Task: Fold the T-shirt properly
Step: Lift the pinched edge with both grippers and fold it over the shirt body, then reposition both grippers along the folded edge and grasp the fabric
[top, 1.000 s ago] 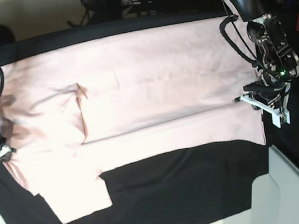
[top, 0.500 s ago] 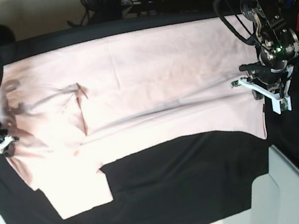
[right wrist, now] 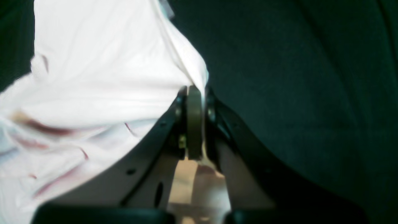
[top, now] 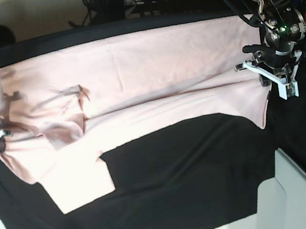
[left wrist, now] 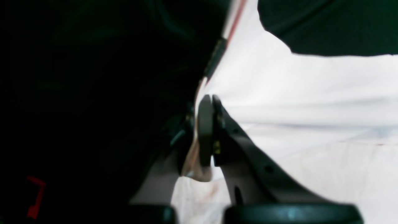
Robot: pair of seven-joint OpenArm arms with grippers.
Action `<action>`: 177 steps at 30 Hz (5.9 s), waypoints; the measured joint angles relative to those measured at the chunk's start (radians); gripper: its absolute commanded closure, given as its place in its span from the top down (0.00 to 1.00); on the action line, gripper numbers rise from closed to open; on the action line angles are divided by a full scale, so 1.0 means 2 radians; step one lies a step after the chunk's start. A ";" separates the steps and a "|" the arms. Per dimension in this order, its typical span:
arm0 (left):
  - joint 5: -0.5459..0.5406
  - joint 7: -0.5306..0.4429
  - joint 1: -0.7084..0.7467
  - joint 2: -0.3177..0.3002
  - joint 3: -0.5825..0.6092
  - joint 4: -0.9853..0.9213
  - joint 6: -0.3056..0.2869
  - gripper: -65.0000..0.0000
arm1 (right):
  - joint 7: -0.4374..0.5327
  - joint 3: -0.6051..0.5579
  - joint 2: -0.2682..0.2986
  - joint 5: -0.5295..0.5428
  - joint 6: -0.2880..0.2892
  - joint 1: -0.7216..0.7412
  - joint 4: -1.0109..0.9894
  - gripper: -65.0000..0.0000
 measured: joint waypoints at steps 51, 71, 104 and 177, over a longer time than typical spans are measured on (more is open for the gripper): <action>0.001 0.000 0.008 -0.068 -0.086 -0.041 -0.002 0.47 | -0.089 -0.006 0.010 -0.004 -0.004 0.137 -0.142 0.55; 0.002 0.000 0.005 -0.070 -0.087 -0.051 -0.001 0.47 | -0.016 -0.066 0.023 -0.002 -0.004 0.190 -0.305 0.49; 0.001 -0.002 -0.089 -0.052 -0.043 -0.169 0.000 0.68 | -0.017 -0.065 0.013 -0.002 -0.005 0.190 -0.305 0.00; 0.006 -0.004 -0.161 -0.030 -0.070 -0.281 0.002 0.08 | -0.018 -0.065 0.013 -0.002 -0.004 0.190 -0.305 0.00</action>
